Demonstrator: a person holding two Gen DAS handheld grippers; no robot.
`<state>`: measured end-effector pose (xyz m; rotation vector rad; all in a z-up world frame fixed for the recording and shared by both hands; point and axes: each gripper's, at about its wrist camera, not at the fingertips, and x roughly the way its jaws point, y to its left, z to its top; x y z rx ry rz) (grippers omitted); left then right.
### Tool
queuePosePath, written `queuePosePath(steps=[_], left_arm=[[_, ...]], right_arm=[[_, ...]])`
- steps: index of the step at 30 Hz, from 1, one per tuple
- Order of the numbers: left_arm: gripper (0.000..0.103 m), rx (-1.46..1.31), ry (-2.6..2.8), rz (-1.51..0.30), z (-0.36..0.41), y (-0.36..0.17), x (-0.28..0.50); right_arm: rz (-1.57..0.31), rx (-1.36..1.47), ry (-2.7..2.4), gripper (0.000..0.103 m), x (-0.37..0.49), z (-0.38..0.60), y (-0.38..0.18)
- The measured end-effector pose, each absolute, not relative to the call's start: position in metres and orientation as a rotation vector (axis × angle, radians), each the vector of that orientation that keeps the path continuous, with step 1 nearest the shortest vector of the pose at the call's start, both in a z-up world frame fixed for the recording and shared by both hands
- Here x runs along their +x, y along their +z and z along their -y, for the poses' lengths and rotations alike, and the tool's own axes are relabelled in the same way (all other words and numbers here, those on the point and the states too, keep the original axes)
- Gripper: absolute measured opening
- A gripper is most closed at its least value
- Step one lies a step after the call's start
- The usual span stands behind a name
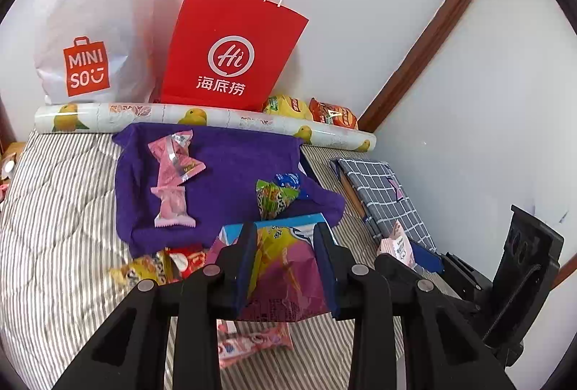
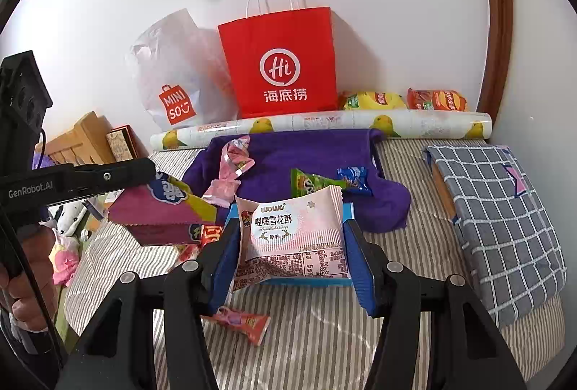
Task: Organize snacks
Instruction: 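Lift both held snacks off the bed with both grippers, then carry both held snacks over the purple towel with both grippers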
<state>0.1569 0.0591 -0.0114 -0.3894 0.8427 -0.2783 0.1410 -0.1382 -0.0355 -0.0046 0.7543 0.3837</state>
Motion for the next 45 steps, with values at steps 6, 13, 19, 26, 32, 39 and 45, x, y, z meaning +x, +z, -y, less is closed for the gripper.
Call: queuePosePath(steps=[6, 13, 19, 26, 32, 39, 45], left_arm=[[0.02, -0.396, -0.288, -0.853, -0.061, -0.015, 0.184], [0.02, -0.38, -0.266, -0.923, -0.063, -0.038, 0.194], [0.032, -0.382, -0.25, -0.991, -0.068, -0.064, 0.174], [0.058, -0.311, -0.227, -1.02, -0.062, -0.078, 0.137], [0.064, -0.267, -0.235, -1.051, -0.053, -0.092, 0.107], [0.066, -0.195, -0.236, -1.122, -0.034, -0.123, 0.088], [0.066, -0.127, -0.178, -1.119, -0.025, -0.135, 0.086]], right_arm=[[-0.76, 0.001, 0.389, 0.056, 0.159, 0.134, -0.037], [-0.783, 0.002, 0.387, 0.056, 0.178, 0.13, -0.047], [-0.808, 0.012, 0.39, 0.056, 0.177, 0.129, -0.058], [-0.822, 0.042, 0.377, 0.056, 0.162, 0.137, -0.068], [-0.83, 0.055, 0.36, 0.056, 0.144, 0.145, -0.073], [-0.844, 0.063, 0.346, 0.056, 0.122, 0.153, -0.083], [-0.86, 0.065, 0.337, 0.056, 0.116, 0.159, -0.091]])
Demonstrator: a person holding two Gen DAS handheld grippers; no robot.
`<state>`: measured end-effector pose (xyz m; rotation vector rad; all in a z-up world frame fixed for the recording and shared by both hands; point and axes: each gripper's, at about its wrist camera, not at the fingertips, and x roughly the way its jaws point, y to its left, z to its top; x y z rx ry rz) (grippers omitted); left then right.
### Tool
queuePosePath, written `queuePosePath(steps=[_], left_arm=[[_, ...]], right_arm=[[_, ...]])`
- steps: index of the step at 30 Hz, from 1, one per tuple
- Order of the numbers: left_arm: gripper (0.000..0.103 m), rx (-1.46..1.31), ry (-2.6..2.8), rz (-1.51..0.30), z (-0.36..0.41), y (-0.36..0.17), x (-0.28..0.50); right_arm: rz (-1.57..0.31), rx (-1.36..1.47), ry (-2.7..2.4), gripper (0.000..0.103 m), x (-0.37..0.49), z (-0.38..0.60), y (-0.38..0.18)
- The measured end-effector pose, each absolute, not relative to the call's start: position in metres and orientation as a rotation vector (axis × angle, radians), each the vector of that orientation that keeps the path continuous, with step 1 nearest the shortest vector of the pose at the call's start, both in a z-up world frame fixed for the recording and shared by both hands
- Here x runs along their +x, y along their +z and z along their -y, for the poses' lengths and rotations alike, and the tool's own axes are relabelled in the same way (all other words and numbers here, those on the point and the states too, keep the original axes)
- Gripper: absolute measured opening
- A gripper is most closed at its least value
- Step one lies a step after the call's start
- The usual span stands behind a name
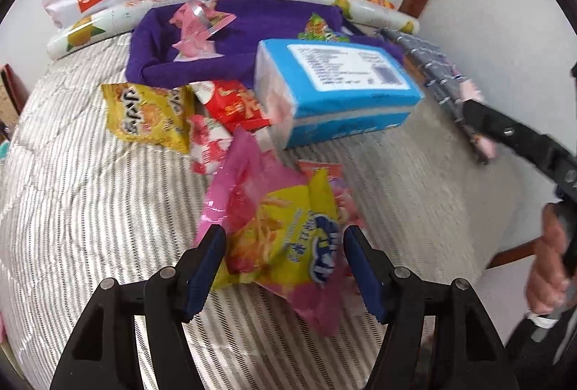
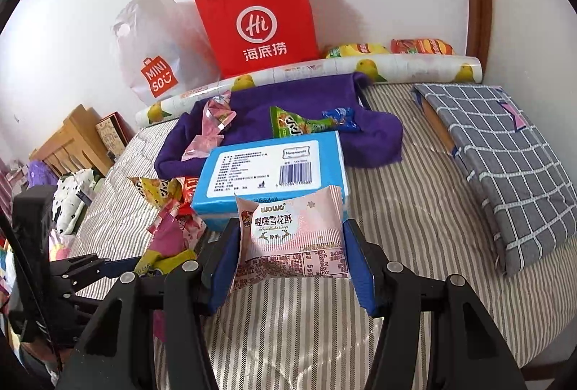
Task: Organize snacks
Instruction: 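Carry both held snacks over the purple towel with both grippers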
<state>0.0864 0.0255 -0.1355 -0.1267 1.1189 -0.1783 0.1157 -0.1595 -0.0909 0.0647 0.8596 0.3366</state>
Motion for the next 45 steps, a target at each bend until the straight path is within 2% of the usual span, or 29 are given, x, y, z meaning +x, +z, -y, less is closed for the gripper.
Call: queuePosePath(steps=[2, 4, 8, 10, 13, 26, 45], left_arm=[[0.064, -0.125, -0.185, -1.101, -0.026, -0.135, 0.084], [0.054, -0.136, -0.185, -1.086, -0.028, -0.133, 0.082], [0.045, -0.172, -0.194, -1.068, -0.034, -0.126, 0.079], [0.038, -0.186, -0.2, -1.061, -0.038, -0.123, 0.078], [0.036, -0.2, -0.206, -1.045, -0.043, -0.115, 0.076], [0.033, -0.201, -0.201, -0.957, -0.043, -0.078, 0.084], [0.033, -0.233, -0.238, -0.895, -0.028, -0.039, 0.146]], right_arm=[[-0.859, 0.066, 0.333, 0.056, 0.114, 0.161, -0.092], [-0.863, 0.067, 0.331, 0.056, 0.113, 0.162, -0.094], [-0.87, 0.064, 0.328, 0.055, 0.112, 0.162, -0.096], [-0.868, 0.064, 0.33, 0.055, 0.11, 0.162, -0.095], [-0.861, 0.063, 0.331, 0.056, 0.108, 0.162, -0.092], [-0.82, 0.044, 0.33, 0.055, 0.105, 0.166, -0.069], [-0.764, 0.032, 0.339, 0.055, 0.138, 0.17, -0.033]])
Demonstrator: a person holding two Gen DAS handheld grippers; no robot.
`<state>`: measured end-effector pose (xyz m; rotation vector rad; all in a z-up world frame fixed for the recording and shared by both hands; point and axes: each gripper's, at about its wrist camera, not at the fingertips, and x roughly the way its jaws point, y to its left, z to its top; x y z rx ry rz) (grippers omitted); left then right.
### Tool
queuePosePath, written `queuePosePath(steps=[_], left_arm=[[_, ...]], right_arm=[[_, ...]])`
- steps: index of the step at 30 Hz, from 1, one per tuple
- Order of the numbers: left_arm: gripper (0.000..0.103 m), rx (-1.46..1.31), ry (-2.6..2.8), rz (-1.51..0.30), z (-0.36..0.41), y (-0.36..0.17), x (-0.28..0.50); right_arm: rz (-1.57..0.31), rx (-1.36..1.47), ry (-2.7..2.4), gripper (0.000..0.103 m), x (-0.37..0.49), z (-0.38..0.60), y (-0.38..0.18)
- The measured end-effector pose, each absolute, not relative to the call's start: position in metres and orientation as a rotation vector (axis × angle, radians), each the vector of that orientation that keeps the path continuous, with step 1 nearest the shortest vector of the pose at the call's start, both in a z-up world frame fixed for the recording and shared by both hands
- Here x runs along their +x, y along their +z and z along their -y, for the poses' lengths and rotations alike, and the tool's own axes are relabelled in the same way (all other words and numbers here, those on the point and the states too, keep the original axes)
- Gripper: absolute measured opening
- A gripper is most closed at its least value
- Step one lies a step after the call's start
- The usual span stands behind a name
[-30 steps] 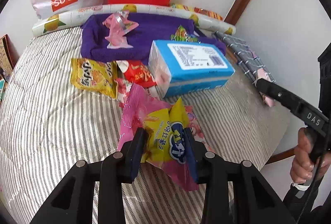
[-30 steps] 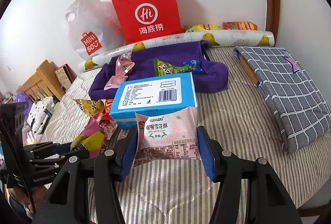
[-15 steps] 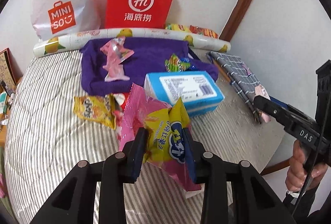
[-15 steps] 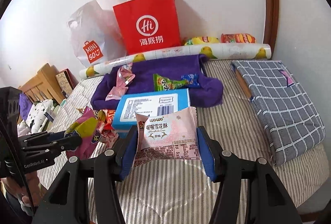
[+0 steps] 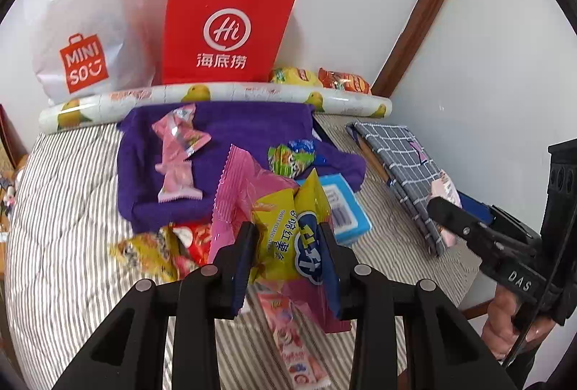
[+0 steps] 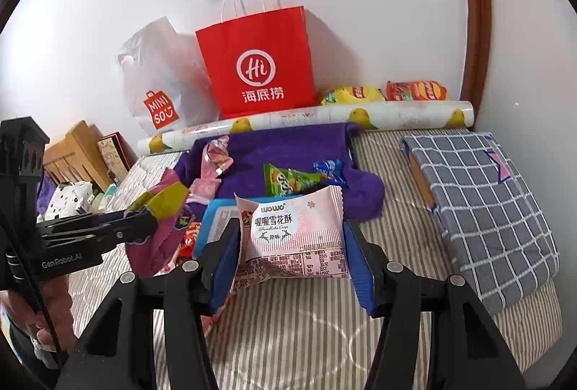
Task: Organize snacks
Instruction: 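Carry both held snacks over the purple towel with both grippers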
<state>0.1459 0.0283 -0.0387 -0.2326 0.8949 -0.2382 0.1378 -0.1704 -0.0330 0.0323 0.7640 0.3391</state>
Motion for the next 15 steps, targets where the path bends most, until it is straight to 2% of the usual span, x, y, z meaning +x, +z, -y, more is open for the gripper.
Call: queuePosePath(steps=[15], left_arm=[[0.033, -0.249, -0.193, -0.895, -0.047, -0.035, 0.21]], right_arm=[[-0.759, 0.009, 0.354, 0.055, 0.2, 0.149, -0.031]])
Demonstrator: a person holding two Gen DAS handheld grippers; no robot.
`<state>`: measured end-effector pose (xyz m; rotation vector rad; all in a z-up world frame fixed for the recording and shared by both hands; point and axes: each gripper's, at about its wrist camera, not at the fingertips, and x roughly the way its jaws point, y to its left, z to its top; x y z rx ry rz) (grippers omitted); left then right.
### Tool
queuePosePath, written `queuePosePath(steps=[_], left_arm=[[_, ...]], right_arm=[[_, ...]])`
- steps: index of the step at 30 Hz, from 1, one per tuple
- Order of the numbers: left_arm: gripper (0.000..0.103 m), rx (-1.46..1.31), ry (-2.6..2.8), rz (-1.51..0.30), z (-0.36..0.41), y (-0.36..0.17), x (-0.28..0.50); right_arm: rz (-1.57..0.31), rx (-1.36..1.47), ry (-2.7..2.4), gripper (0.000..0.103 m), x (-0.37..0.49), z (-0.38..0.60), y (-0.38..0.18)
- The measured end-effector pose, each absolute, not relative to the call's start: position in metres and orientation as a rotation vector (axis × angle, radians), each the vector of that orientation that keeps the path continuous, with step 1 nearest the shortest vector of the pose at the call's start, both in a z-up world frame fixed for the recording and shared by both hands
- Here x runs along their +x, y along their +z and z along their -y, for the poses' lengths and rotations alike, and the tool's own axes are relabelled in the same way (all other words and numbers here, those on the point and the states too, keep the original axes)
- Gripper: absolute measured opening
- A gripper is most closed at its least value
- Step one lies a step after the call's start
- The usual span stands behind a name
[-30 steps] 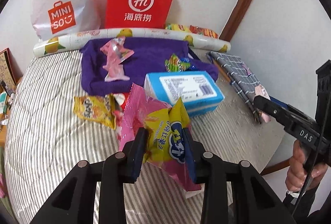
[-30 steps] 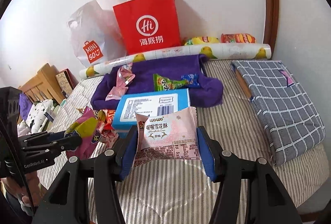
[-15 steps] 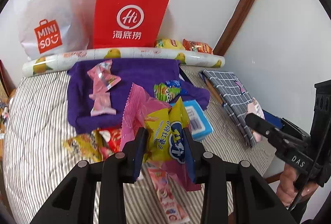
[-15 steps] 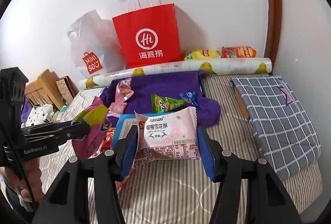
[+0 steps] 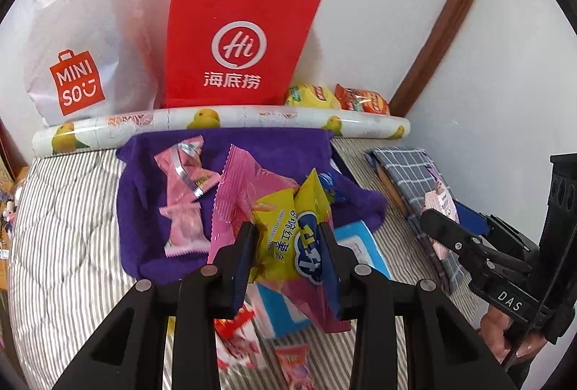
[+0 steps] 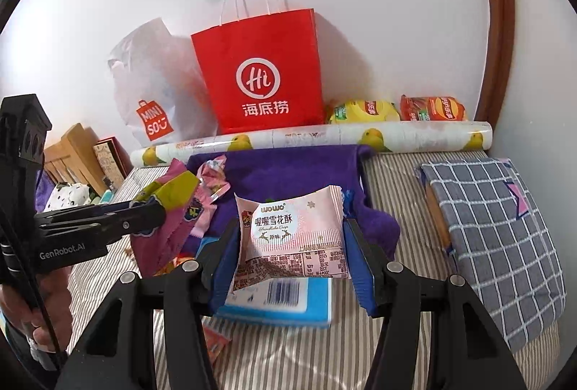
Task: Organize snacks
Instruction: 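Carry both held snacks over the purple towel with both grippers, then open the right gripper to drop the WOWO pack onto the towel while the left holds the chip bag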
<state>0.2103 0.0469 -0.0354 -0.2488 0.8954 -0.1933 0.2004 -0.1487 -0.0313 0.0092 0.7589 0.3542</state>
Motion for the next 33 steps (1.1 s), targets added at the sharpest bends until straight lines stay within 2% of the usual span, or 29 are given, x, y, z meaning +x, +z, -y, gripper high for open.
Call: queuePosePath(steps=[21, 33], left_arm=[[0.033, -0.282, -0.122, -0.965, -0.08, -0.081, 0.282], [0.034, -0.279, -0.106, -0.998, -0.08, -0.107, 0.302]], right_arm=[[-0.832, 0.015, 0.362, 0.056, 0.312, 0.12, -0.077], [-0.895, 0.013, 0.372, 0.056, 0.34, 0.108, -0.107]])
